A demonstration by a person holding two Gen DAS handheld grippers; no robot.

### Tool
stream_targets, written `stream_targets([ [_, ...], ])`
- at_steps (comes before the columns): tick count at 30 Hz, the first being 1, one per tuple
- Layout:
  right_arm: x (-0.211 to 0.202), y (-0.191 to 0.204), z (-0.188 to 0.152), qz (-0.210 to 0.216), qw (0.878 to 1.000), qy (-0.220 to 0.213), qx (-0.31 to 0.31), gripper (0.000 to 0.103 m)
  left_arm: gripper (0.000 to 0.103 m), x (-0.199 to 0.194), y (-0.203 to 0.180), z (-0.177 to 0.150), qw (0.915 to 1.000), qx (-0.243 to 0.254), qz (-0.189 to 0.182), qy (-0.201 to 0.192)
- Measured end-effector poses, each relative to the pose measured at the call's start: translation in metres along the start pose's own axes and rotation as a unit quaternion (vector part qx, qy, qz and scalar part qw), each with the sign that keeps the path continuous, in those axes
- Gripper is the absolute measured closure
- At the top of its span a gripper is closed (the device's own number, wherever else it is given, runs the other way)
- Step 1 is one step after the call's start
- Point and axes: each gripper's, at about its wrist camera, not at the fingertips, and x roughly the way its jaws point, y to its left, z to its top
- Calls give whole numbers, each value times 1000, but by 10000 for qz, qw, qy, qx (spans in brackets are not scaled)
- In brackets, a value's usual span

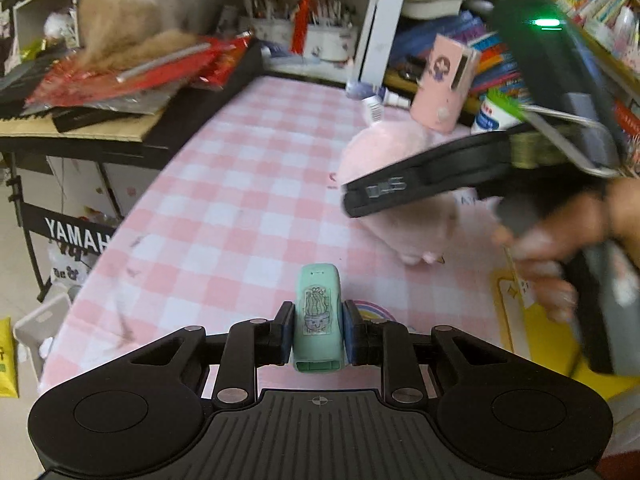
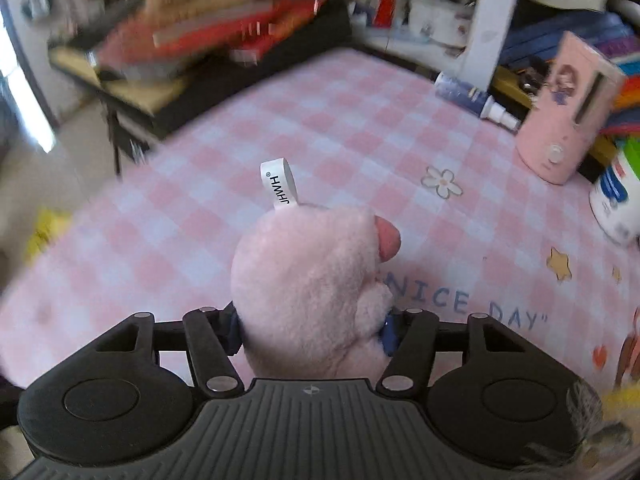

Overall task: Organize objects
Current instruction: 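Grasp the green item with the left tool while the right tool grasps the pink plush, then carry the green item in the left tool while the right tool carries the plush to the box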

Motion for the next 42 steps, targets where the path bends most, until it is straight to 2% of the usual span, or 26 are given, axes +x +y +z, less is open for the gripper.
stream_targets([
  [8,-90,20,-30,-140,9957,-818,403,44,80,-42,13,-14,9993,-145,-71,-330],
  [13,-138,27,-64,-261,9924,-1034,618,44,80,-75,19,-28,9979,-195,-157,-600],
  [17,-163,44,-101,-382,9920,-1004,660,44,80,-97,23,-46,9968,-204,-304,-707],
  [24,-186,82,-167,-505,9900,-817,1035,44,80,-134,30,-86,9959,-211,-511,-715],
  [33,-212,133,-229,-569,9918,-710,899,44,80,-168,25,-128,9950,102,-768,-627],
  [42,-233,137,-279,-762,9851,-562,1438,44,80,-176,2,-149,9908,584,-1151,-415],
])
